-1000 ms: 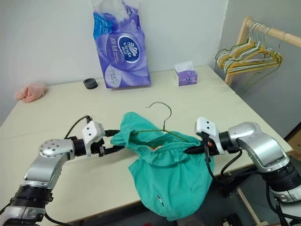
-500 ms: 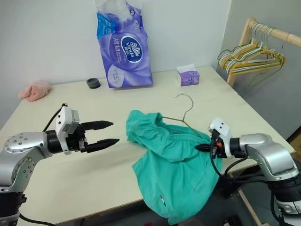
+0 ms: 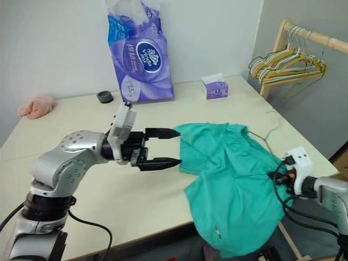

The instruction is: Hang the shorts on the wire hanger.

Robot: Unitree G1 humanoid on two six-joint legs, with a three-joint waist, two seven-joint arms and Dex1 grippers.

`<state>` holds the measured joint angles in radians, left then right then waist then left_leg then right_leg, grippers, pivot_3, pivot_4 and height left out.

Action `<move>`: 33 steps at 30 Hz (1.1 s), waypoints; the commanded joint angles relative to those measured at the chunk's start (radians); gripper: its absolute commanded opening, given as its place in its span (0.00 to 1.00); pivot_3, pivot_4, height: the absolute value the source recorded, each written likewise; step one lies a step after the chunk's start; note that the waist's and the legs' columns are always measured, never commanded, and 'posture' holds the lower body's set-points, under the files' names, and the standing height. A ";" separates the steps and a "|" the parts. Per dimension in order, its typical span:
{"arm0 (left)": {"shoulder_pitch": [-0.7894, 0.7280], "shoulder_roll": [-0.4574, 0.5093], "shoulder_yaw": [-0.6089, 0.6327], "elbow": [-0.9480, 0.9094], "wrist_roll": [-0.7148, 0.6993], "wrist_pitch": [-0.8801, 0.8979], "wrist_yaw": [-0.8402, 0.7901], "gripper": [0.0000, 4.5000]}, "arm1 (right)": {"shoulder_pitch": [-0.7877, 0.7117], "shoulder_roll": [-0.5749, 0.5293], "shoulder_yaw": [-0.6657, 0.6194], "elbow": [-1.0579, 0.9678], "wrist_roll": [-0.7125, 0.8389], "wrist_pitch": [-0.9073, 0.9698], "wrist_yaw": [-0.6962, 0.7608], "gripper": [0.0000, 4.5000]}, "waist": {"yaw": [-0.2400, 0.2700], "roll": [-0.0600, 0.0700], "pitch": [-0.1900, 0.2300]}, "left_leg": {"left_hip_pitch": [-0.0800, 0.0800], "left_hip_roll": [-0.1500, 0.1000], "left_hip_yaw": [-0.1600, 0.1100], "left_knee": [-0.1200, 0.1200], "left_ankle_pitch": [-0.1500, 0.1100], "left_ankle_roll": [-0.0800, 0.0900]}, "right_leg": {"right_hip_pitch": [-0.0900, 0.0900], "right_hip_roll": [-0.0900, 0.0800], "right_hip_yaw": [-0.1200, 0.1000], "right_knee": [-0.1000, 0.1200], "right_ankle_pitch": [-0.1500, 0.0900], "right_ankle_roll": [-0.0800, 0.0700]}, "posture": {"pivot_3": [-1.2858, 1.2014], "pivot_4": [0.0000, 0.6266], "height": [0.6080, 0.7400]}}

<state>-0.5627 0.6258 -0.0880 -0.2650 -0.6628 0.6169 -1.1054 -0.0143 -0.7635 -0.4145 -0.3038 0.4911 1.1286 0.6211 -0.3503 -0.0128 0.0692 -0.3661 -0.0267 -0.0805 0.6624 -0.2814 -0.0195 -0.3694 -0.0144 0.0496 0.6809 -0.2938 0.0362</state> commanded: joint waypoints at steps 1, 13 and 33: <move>-0.070 -0.062 -0.055 0.032 0.067 -0.080 0.003 1.00 | 0.028 -0.010 -0.173 0.037 -0.025 0.005 -0.070 0.00 | -0.010 0.001 0.001 | 0.000 0.000 0.000 0.000 0.000 0.000 | 0.000 0.000 0.000 0.000 0.000 0.000 | 0.30 0.10 1.00; -0.290 -0.298 -0.197 0.249 0.284 -0.223 0.050 1.00 | 0.001 -0.174 -0.390 0.184 -0.096 -0.008 -0.159 0.00 | -0.139 0.001 0.004 | 0.002 -0.002 0.013 -0.002 -0.008 0.009 | 0.003 0.004 0.014 -0.003 -0.007 0.011 | 0.27 0.13 1.00; -0.396 -0.444 -0.205 0.235 0.351 -0.151 0.190 1.00 | -0.782 -0.374 0.023 0.901 -0.261 -0.309 -0.205 0.00 | -0.221 0.006 0.075 | 0.021 -0.008 0.032 0.001 -0.022 0.022 | 0.027 -0.004 0.027 -0.022 -0.008 0.024 | 0.31 0.27 1.00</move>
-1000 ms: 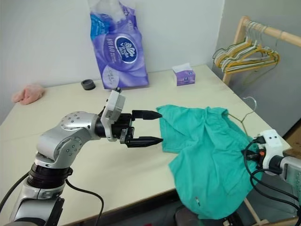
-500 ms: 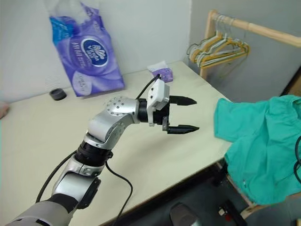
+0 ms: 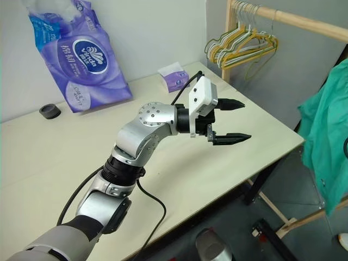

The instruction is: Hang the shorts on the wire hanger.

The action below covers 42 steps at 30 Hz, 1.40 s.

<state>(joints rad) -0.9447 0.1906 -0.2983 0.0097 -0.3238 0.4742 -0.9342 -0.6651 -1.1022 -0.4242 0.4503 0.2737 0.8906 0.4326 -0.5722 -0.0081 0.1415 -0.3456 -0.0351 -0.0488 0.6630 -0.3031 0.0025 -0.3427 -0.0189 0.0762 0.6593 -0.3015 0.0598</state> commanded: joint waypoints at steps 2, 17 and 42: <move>-0.011 -0.012 0.000 -0.051 0.017 -0.007 0.027 1.00 | -0.210 -0.034 0.069 0.248 -0.067 -0.100 -0.013 0.00 | 0.010 0.001 0.011 | 0.000 -0.002 0.001 0.000 0.000 0.000 | 0.000 -0.002 0.002 0.000 0.001 0.002 | 0.31 0.27 1.00; -0.065 -0.033 -0.002 -0.035 -0.023 0.049 -0.033 1.00 | -0.391 0.012 -0.027 0.440 -0.016 0.031 -0.161 0.00 | 0.050 0.001 0.022 | 0.000 -0.005 0.011 0.000 -0.002 0.003 | -0.001 -0.005 0.016 -0.003 0.002 0.011 | 0.31 0.27 1.00; -0.143 -0.076 -0.001 0.096 -0.043 0.035 -0.108 1.00 | -0.319 0.163 -0.250 0.004 0.105 0.231 -0.378 0.97 | 0.045 0.008 0.018 | -0.001 -0.005 0.023 0.001 -0.006 0.010 | -0.001 -0.006 0.024 -0.013 0.008 0.021 | 0.30 0.23 1.00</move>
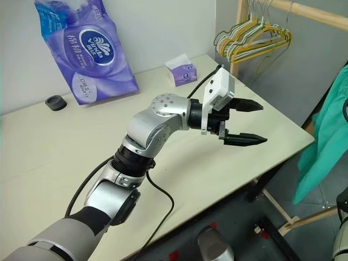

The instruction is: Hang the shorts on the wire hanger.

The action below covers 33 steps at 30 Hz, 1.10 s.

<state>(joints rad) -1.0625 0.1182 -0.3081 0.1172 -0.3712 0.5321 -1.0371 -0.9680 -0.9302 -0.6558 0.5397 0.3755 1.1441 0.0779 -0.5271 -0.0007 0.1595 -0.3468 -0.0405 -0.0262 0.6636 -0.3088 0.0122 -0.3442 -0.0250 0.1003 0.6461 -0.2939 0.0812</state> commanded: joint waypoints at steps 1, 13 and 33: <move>-0.025 -0.004 0.008 -0.012 0.006 -0.024 -0.006 1.00 | -0.014 -0.007 -0.008 -0.108 -0.008 -0.042 -0.035 0.99 | -0.001 0.001 0.000 | 0.000 0.000 0.000 0.000 0.000 0.000 | 0.000 0.000 0.000 0.000 0.000 0.000 | 0.30 0.22 1.00; -0.011 -0.001 0.007 -0.011 0.025 -0.036 -0.002 1.00 | 0.074 -0.028 0.201 -0.269 -0.165 -0.427 0.011 0.99 | -0.004 0.002 -0.001 | 0.000 0.000 0.001 0.000 0.000 0.000 | -0.001 0.000 0.001 0.001 0.001 0.001 | 0.30 0.22 1.00; 0.614 0.125 0.353 -0.355 0.309 0.077 0.767 1.00 | 0.522 0.478 0.611 -0.721 -0.020 -0.715 0.404 0.99 | 0.042 -0.007 -0.013 | -0.016 0.002 -0.006 0.013 0.000 0.000 | -0.024 -0.004 -0.003 0.022 0.005 -0.002 | 0.38 0.13 1.00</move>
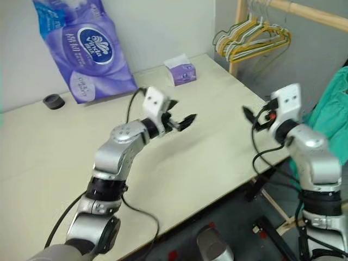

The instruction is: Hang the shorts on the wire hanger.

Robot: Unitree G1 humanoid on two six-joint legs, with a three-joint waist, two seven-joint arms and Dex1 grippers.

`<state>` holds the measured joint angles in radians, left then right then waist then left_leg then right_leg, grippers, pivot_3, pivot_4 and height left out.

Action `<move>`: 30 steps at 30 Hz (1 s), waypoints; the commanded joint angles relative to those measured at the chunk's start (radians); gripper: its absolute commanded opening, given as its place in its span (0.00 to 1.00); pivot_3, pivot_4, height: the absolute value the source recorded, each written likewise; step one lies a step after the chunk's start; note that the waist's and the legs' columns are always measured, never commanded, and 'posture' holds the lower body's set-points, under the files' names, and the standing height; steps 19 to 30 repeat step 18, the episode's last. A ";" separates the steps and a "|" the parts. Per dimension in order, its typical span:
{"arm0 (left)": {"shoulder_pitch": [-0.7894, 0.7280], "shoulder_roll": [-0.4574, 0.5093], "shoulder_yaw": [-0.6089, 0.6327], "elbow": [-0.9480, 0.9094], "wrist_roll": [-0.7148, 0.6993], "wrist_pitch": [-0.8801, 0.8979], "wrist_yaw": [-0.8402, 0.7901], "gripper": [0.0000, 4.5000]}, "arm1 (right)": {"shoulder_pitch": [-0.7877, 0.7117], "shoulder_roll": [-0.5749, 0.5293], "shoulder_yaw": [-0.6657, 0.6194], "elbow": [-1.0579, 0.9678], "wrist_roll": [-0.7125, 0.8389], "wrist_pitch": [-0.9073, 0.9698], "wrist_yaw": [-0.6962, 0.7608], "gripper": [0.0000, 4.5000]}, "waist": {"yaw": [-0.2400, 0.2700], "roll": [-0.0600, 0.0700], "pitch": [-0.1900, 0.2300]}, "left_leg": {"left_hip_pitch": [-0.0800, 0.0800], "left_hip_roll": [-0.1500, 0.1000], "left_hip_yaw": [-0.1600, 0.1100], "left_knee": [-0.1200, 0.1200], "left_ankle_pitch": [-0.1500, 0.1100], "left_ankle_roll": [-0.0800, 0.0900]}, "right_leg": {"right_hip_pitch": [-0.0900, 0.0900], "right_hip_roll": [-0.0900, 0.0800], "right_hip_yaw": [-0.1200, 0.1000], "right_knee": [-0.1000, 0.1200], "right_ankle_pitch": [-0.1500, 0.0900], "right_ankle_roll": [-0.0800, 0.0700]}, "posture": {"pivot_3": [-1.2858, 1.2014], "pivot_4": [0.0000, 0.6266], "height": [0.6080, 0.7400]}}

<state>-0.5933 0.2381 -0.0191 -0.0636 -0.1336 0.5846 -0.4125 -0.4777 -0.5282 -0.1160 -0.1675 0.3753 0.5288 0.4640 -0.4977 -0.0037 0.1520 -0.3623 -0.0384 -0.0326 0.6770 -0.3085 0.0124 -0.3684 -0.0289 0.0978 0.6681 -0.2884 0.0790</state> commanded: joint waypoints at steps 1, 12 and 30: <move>0.230 -0.016 0.105 -0.227 0.085 0.038 0.203 1.00 | 0.049 0.117 0.112 0.015 -0.048 -0.145 0.017 0.99 | 0.026 -0.005 -0.011 | -0.005 -0.001 0.001 0.002 0.000 0.000 | -0.008 0.000 0.000 0.007 0.000 0.000 | 0.39 0.12 1.00; 0.592 -0.150 0.286 -0.391 0.136 -0.022 0.472 1.00 | -0.016 0.308 0.228 0.395 -0.183 -0.428 0.055 0.99 | 0.256 -0.023 -0.030 | -0.002 -0.003 -0.011 0.005 0.007 -0.004 | -0.009 -0.001 -0.008 0.010 0.006 -0.010 | 0.46 0.07 1.00; 0.556 -0.117 0.278 -0.373 0.114 -0.014 0.439 1.00 | -0.060 0.323 0.223 0.494 -0.200 -0.492 0.090 0.99 | 0.314 -0.025 -0.032 | -0.004 -0.002 -0.015 0.003 0.009 -0.007 | -0.010 0.001 -0.010 0.010 0.006 -0.011 | 0.48 0.08 1.00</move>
